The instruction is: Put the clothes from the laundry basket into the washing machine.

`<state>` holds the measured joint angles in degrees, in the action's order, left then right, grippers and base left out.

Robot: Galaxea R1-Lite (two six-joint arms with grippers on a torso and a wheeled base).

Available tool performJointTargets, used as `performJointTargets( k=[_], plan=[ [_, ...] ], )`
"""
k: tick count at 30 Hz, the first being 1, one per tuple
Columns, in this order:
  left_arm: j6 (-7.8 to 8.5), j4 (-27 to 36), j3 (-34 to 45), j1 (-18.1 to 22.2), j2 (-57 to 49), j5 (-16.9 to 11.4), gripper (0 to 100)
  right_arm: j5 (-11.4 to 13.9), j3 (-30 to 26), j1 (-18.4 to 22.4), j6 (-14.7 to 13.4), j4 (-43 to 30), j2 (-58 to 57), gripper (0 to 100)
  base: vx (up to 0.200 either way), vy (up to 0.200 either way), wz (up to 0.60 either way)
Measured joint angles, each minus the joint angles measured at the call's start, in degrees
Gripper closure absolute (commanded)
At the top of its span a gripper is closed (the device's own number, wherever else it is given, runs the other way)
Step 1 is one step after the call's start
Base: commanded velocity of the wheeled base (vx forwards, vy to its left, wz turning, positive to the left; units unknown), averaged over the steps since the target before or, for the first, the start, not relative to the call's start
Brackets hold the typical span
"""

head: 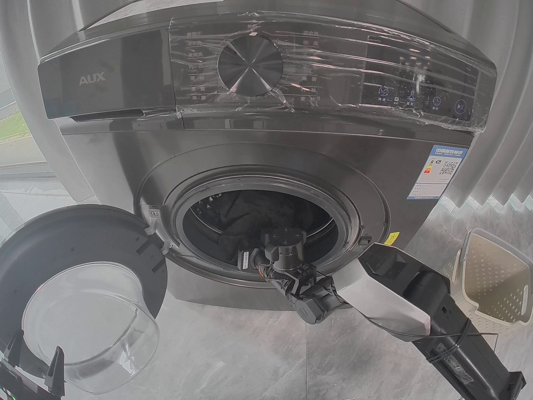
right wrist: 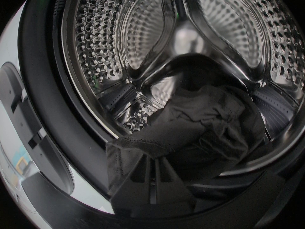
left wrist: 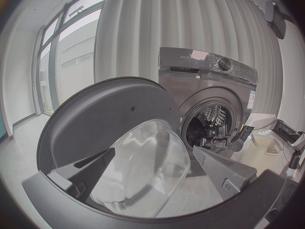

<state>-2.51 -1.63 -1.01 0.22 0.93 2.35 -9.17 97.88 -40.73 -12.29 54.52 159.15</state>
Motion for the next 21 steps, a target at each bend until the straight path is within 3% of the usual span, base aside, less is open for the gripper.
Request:
performJointTargets(
  k=[11,21],
  plan=[
    [0.00,0.0,0.0,0.0,0.0,0.0,0,1.9,14.5,1.1,0.0,-11.3,0.9,100,0.000,0.000,0.00],
    [-0.02,0.0,0.0,0.0,0.0,0.0,0,2.1,16.6,1.6,-0.1,-9.9,3.7,100,0.000,0.000,0.00]
  ],
)
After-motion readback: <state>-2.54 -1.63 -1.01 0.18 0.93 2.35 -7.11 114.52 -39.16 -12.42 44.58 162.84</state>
